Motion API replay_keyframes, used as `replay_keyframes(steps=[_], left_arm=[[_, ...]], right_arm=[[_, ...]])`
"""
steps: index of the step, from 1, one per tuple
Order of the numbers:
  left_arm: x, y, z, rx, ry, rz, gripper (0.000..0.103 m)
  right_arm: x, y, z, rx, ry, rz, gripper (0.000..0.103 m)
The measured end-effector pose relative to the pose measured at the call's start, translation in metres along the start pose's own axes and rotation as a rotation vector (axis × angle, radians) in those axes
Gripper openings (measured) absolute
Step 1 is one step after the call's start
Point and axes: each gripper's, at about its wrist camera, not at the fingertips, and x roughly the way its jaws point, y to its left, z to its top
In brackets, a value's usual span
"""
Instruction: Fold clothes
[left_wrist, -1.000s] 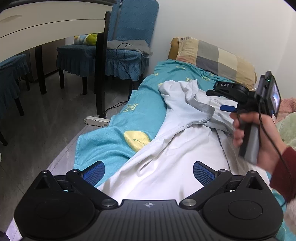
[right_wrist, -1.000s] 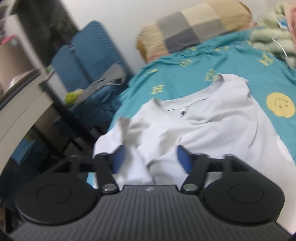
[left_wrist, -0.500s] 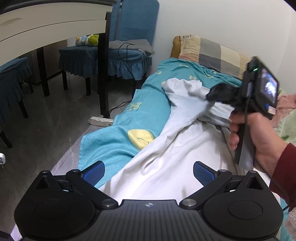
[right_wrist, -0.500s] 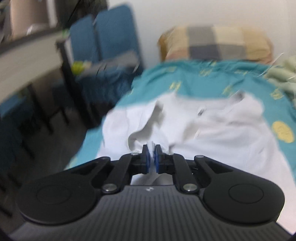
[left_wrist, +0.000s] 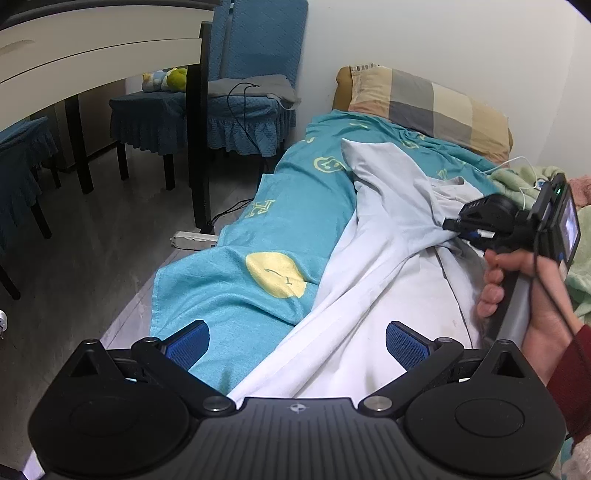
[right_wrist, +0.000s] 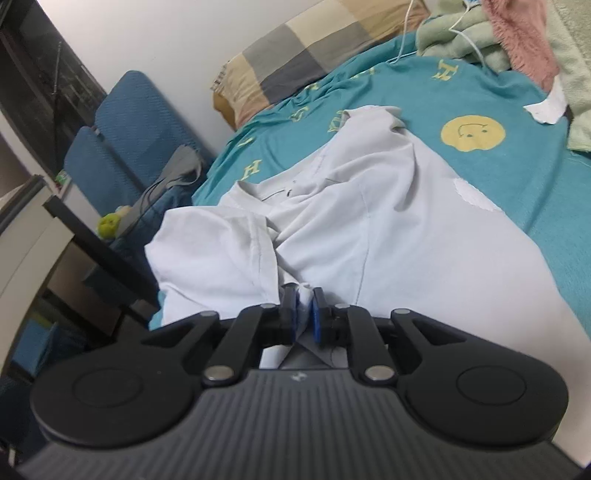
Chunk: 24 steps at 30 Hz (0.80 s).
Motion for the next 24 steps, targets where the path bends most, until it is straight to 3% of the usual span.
replay_keyframes(steps=[1,2,5,7,10,13,15,17,20,22,24], left_arm=[[0.000,0.000,0.000,0.002,0.001,-0.001,0.103],[0.000,-0.002,-0.001,0.004,0.001,-0.001,0.103],[0.000,-0.004,-0.002,0.009,0.005,-0.001,0.103],[0.000,-0.005,-0.003,0.012,0.007,-0.001,0.103],[0.004,-0.007,-0.005,0.021,0.019,-0.001,0.103],[0.009,-0.009,-0.006,0.029,0.033,-0.003,0.103],[0.012,-0.009,-0.006,0.033,0.041,-0.002,0.103],[0.014,-0.009,-0.007,0.033,0.047,-0.001,0.103],[0.013,-0.009,-0.007,0.029,0.043,-0.008,0.103],[0.012,-0.010,-0.008,0.037,0.037,-0.006,0.103],[0.012,-0.010,-0.009,0.041,0.037,-0.004,0.103]], right_arm=[[-0.001,0.002,0.003,-0.006,0.000,0.008,0.016],[-0.003,0.005,0.005,-0.024,-0.012,0.022,0.026],[-0.009,0.019,0.013,-0.099,-0.071,0.070,0.072],[-0.003,0.029,0.020,-0.130,-0.077,0.086,0.072],[0.022,0.030,0.034,-0.079,-0.020,0.108,0.072],[0.054,0.031,0.041,-0.040,0.064,0.112,0.061],[0.076,0.036,0.042,-0.056,0.147,0.070,0.023],[0.080,0.047,0.040,-0.124,0.152,0.073,0.011],[0.059,0.063,0.035,-0.226,0.001,0.064,0.008],[0.051,0.065,0.033,-0.260,-0.079,-0.001,0.008],[0.055,0.060,0.029,-0.279,-0.094,-0.064,0.009]])
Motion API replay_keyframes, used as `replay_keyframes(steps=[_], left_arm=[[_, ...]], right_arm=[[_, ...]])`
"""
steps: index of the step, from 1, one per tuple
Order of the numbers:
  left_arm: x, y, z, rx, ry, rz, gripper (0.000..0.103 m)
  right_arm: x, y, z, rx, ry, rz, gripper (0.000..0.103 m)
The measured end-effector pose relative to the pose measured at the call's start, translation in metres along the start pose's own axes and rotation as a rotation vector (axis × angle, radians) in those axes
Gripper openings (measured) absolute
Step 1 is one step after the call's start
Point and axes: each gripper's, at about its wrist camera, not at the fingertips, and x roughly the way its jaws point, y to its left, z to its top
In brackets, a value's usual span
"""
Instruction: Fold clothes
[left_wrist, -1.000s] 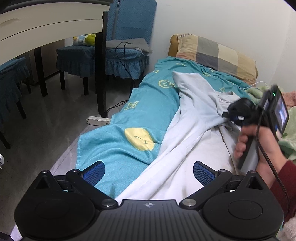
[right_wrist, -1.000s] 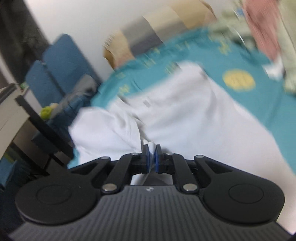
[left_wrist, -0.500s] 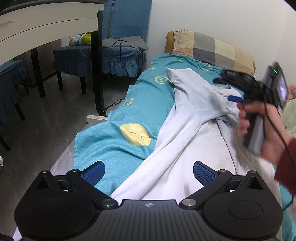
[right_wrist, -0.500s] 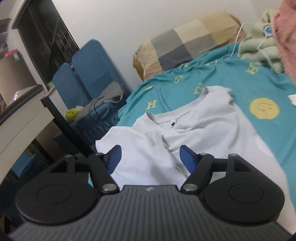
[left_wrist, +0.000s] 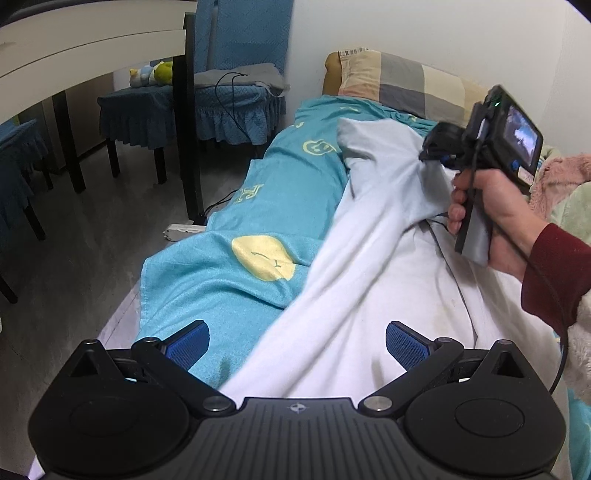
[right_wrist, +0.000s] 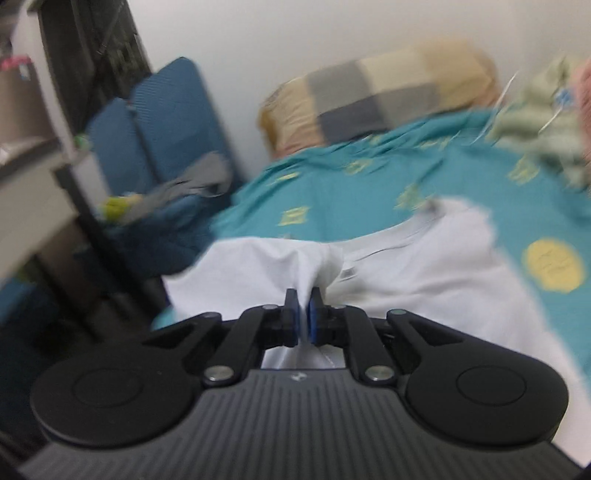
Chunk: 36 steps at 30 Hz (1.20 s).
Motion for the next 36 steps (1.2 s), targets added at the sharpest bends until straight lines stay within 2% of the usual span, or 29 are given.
replay_keyframes(steps=[3,7,8,9,11,15,19,25,29,33,36], left_arm=[[0.003,0.000,0.000,0.001,0.005,0.006,0.103],[0.011,-0.002,-0.001,0.018,0.023,0.024,0.103],[0.012,-0.003,-0.001,0.021,0.023,0.026,0.103],[0.013,-0.003,-0.001,0.024,0.022,0.029,0.103],[0.015,-0.005,0.000,0.034,0.021,0.036,0.103],[0.016,-0.010,0.002,0.046,0.013,0.022,0.103],[0.009,-0.014,0.006,0.060,-0.018,0.023,0.102],[-0.012,-0.013,0.006,0.049,-0.058,0.012,0.102],[-0.031,-0.014,0.001,0.064,-0.086,0.008,0.102],[-0.030,-0.014,0.000,0.092,-0.056,0.015,0.102],[-0.029,-0.014,-0.001,0.113,-0.034,0.021,0.102]], right_arm=[[0.015,-0.014,-0.007,0.043,0.048,-0.028,0.011],[0.016,-0.017,-0.007,0.065,0.052,-0.001,0.017],[0.013,-0.016,-0.005,0.059,0.055,0.007,0.028],[0.009,-0.015,-0.003,0.053,0.054,0.017,0.045],[-0.006,-0.010,0.002,0.032,0.037,0.038,0.063],[-0.059,0.001,0.010,-0.031,0.042,0.074,0.063],[-0.139,0.008,0.004,-0.070,0.054,0.098,0.063],[-0.276,0.012,-0.036,-0.075,0.065,0.103,0.063],[-0.342,0.013,-0.067,-0.070,0.056,0.073,0.063],[-0.373,0.001,-0.085,-0.034,0.048,0.051,0.063],[-0.366,-0.007,-0.084,-0.008,0.058,0.045,0.064]])
